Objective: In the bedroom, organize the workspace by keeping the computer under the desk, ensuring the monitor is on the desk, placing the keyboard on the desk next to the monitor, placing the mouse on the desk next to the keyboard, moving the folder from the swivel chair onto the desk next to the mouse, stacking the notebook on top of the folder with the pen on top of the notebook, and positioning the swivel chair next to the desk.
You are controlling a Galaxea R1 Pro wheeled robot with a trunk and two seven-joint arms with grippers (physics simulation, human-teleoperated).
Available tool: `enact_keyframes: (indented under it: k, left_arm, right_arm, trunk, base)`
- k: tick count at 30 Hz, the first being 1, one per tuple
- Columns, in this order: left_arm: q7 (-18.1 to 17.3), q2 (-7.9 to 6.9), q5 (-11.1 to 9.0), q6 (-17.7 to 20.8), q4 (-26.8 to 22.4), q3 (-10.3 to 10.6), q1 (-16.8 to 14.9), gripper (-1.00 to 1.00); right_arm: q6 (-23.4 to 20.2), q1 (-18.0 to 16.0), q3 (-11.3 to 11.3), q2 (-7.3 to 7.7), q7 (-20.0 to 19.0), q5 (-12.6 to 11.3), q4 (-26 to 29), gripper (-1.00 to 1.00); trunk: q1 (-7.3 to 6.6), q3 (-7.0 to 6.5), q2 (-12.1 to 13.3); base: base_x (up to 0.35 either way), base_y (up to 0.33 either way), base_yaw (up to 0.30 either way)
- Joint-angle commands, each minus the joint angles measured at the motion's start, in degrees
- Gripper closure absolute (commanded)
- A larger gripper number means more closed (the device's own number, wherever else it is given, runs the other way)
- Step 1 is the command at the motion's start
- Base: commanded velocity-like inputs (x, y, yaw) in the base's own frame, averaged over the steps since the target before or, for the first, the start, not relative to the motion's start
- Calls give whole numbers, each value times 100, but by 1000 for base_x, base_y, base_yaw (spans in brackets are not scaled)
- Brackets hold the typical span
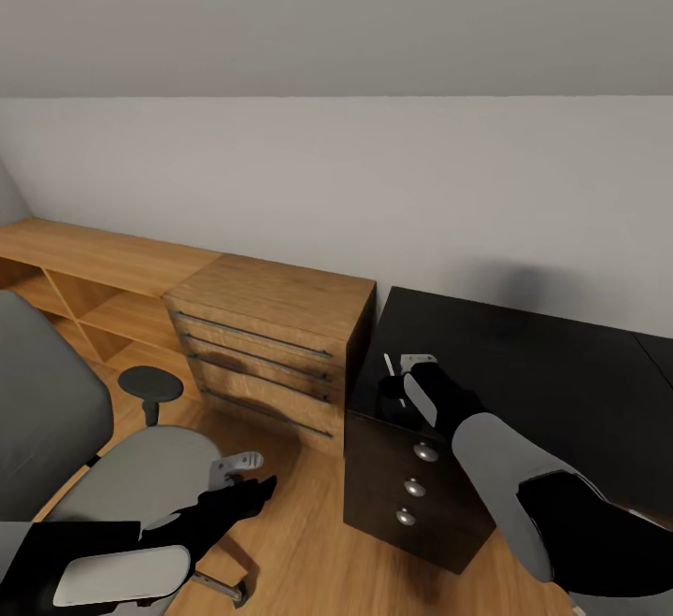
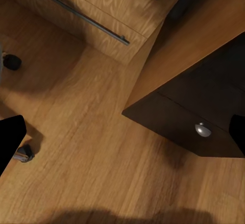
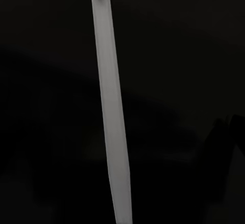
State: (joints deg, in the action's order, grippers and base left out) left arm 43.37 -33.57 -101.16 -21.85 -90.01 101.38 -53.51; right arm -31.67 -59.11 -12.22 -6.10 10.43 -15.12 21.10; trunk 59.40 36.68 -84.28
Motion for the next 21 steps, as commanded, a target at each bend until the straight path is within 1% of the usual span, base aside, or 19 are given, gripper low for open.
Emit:
enact_keyframes:
  k: [1, 2, 21]
  left_arm:
    - [5, -1, -27, -29, -8, 13, -11, -100]
    - [5, -1, -27, -29, -8, 13, -11, -100]
    - [5, -1, -27, -29, -8, 13, -11, -100]
  right_arm:
    - [-24, -4, -44, 4, 46, -60, 8, -100]
    - [-24, -4, -44, 4, 46, -59, 8, 100]
    - [-24, -4, -44, -5, 47, -61, 9, 100]
  trunk:
    - [0, 6, -3]
    - [0, 6, -3]
    - [0, 6, -3]
  base:
    - [0, 0, 0]
    - [0, 0, 0]
    - [0, 0, 0]
